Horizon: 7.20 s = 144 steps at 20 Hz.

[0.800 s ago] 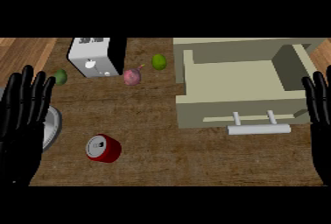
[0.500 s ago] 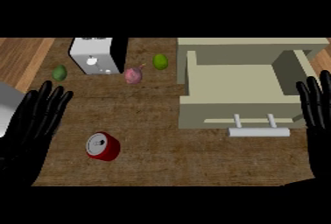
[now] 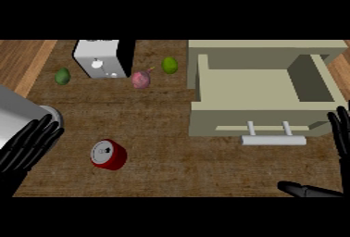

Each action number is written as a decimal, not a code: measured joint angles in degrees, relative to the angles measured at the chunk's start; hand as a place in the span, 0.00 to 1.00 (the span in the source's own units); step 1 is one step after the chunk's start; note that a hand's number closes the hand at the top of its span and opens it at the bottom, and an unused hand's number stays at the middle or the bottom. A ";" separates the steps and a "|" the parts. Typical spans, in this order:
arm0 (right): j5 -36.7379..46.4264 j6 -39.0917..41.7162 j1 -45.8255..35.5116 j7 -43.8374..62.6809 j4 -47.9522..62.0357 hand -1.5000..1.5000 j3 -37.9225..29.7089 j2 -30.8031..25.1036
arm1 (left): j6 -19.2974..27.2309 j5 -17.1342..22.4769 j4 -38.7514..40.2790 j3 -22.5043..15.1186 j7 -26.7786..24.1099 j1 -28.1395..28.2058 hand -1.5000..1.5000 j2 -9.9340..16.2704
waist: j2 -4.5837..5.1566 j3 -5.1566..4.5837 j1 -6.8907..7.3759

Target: Pick up the can, place it into the drawer and close the drawer

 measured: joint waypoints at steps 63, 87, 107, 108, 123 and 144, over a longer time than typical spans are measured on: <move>-22.32 31.66 14.78 -5.12 0.31 0.00 -32.42 1.83 | -5.04 -10.33 39.12 6.10 -7.42 -10.85 0.00 -11.71 | 0.11 -0.05 -0.52; -26.67 35.49 13.25 1.46 -3.52 0.00 -38.24 4.39 | -7.14 -22.00 79.48 6.60 -33.33 -22.56 0.00 -10.96 | 0.13 -0.08 -0.62; -28.71 35.54 12.91 5.29 -5.71 0.00 -39.18 5.74 | -15.13 -14.05 75.55 5.04 -25.74 -26.88 1.00 -15.60 | -0.03 -0.02 -0.22; -28.73 35.77 12.85 5.26 -5.65 0.00 -39.30 5.77 | -15.54 -13.61 74.10 4.67 -25.35 -26.67 1.00 -15.99 | -0.03 -0.02 -0.21; -29.39 34.53 16.59 3.34 -7.78 0.00 -37.32 6.51 | 14.76 -6.68 57.53 5.09 -20.76 -29.67 1.00 -21.28 | -0.07 -0.01 -0.47; -29.31 31.86 16.68 3.33 -8.34 0.00 -35.77 5.81 | 40.48 -11.56 42.28 -6.89 -0.05 -47.96 1.00 -21.47 | 0.06 -0.03 -0.70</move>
